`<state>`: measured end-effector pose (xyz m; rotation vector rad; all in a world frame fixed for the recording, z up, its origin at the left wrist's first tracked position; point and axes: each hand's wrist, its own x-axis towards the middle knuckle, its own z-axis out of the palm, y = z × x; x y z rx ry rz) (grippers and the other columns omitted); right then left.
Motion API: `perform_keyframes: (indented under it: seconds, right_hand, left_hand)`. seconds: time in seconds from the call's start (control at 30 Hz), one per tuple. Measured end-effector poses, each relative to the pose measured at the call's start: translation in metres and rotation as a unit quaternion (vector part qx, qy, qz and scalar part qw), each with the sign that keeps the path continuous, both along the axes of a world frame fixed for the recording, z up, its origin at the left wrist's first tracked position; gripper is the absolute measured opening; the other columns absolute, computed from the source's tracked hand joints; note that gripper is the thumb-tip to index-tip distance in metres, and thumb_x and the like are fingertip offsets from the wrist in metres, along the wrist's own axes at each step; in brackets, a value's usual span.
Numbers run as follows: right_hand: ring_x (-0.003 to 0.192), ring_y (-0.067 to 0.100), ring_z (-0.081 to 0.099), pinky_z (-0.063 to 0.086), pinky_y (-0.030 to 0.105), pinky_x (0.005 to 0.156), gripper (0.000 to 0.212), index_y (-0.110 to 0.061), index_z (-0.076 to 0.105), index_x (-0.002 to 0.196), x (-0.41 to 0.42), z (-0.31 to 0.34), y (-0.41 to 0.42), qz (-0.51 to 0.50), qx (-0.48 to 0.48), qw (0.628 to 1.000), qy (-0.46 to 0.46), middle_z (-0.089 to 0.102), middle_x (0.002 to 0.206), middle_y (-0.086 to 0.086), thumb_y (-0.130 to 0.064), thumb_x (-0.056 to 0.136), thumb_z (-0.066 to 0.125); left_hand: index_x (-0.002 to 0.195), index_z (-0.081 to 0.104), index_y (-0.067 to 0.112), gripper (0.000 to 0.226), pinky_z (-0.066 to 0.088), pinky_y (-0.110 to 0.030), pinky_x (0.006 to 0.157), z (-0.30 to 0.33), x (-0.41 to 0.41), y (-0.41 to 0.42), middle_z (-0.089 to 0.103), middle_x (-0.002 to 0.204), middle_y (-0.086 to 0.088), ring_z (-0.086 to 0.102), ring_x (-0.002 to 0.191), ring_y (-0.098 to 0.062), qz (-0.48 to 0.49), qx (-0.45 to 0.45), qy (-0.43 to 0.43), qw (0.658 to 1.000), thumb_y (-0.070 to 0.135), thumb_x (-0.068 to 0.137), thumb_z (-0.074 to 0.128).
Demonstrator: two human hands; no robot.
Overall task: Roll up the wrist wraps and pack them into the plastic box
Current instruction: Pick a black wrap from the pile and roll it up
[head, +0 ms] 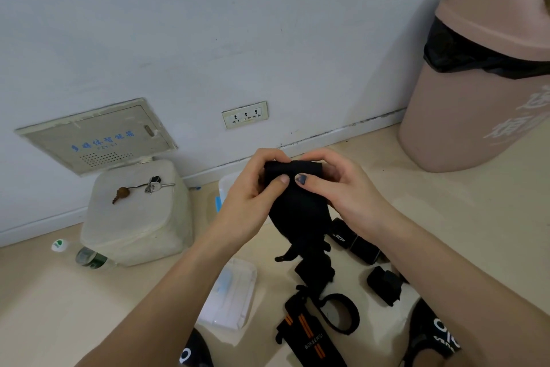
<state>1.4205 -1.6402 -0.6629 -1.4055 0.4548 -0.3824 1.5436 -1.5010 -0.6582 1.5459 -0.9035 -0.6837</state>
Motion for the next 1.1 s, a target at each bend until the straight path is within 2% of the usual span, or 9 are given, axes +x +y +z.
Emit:
perform_keyframes:
  seconds: [0.17,0.37,0.47,0.53,0.7,0.8,0.93,1.0,1.1]
  right_hand:
    - [0.101,0.028,0.073,0.056,0.048,0.095,0.015,-0.027,0.071,0.110,0.0005,-0.0018,-0.0007,0.020,-0.041,0.999,0.029,0.074,0.106,0.010,-0.019,0.099,0.067]
    - [0.104,0.036,0.071,0.057,0.051,0.096,0.018,-0.018,0.069,0.116,-0.0001,-0.0003,0.0010,0.012,-0.024,1.000,0.005,0.074,0.106,0.015,-0.011,0.100,0.064]
    - [0.106,0.044,0.069,0.054,0.056,0.097,0.021,-0.014,0.068,0.117,-0.0013,-0.0021,0.0014,0.009,0.008,1.000,0.002,0.071,0.110,0.022,-0.005,0.099,0.064]
    - [0.098,0.038,0.071,0.056,0.055,0.094,0.022,-0.014,0.068,0.117,-0.0013,-0.0013,0.0023,0.006,0.023,1.000,0.002,0.072,0.108,0.020,-0.003,0.098,0.064]
    - [0.095,0.030,0.073,0.061,0.041,0.081,0.022,-0.014,0.068,0.115,-0.0001,0.0000,0.0025,-0.001,0.042,0.999,-0.006,0.074,0.103,0.011,-0.002,0.097,0.065]
    - [0.093,0.029,0.072,0.062,0.040,0.080,0.022,-0.014,0.068,0.115,-0.0011,0.0015,0.0020,-0.007,0.041,0.999,-0.003,0.073,0.102,0.009,-0.002,0.096,0.066]
    - [0.099,0.026,0.072,0.059,0.040,0.082,0.019,-0.021,0.069,0.116,-0.0005,0.0025,0.0024,-0.008,0.031,0.999,0.018,0.074,0.106,0.005,-0.015,0.098,0.068]
    - [0.104,0.028,0.073,0.060,0.046,0.087,0.017,-0.026,0.070,0.116,0.0011,0.0017,0.0037,-0.018,0.000,0.999,0.035,0.074,0.109,0.008,-0.027,0.100,0.066]
    - [0.102,0.031,0.072,0.058,0.055,0.091,0.017,-0.022,0.070,0.116,0.0020,0.0013,0.0054,-0.034,-0.030,0.998,0.032,0.074,0.108,0.012,-0.025,0.100,0.065]
  left_hand:
    - [0.104,0.058,0.024,0.026,0.049,-0.025,0.076,0.0009,-0.0034,-0.0021,0.062,0.092,0.011,0.058,0.087,-0.009,0.025,-0.015,0.022,0.999,-0.001,0.102,0.051]
    - [0.093,0.062,0.023,0.032,0.051,-0.024,0.073,0.0024,-0.0035,-0.0011,0.065,0.092,0.004,0.062,0.089,-0.012,0.026,-0.018,0.062,0.998,-0.007,0.098,0.053]
    - [0.085,0.065,0.026,0.021,0.048,-0.029,0.076,0.0034,-0.0006,-0.0018,0.066,0.091,0.002,0.062,0.090,-0.019,0.020,-0.012,0.101,0.995,0.007,0.090,0.059]
    - [0.085,0.066,0.023,0.009,0.045,-0.035,0.081,0.0035,-0.0002,-0.0019,0.066,0.094,-0.005,0.060,0.093,-0.022,0.014,-0.017,0.140,0.990,0.019,0.088,0.058]
    - [0.111,0.059,0.036,0.015,0.052,-0.037,0.088,-0.0030,-0.0037,-0.0042,0.068,0.104,0.001,0.065,0.099,-0.018,0.041,0.025,0.138,0.989,0.042,0.099,0.054]
    - [0.108,0.060,0.036,0.016,0.049,-0.045,0.101,-0.0023,-0.0031,-0.0041,0.068,0.098,0.005,0.062,0.101,-0.017,0.032,0.043,0.107,0.993,0.043,0.096,0.054]
    - [0.113,0.059,0.029,0.015,0.054,-0.030,0.077,0.0012,-0.0023,-0.0016,0.066,0.097,0.000,0.063,0.092,-0.016,0.021,0.008,0.097,0.995,0.018,0.106,0.052]
    - [0.115,0.058,0.028,0.021,0.052,-0.028,0.072,0.0001,-0.0037,-0.0012,0.064,0.096,-0.002,0.063,0.088,-0.017,0.012,0.001,0.097,0.995,0.010,0.106,0.051]
    - [0.114,0.057,0.029,0.025,0.052,-0.028,0.068,-0.0002,-0.0051,-0.0033,0.064,0.095,-0.006,0.064,0.085,-0.021,0.008,-0.001,0.111,0.994,0.008,0.103,0.052]
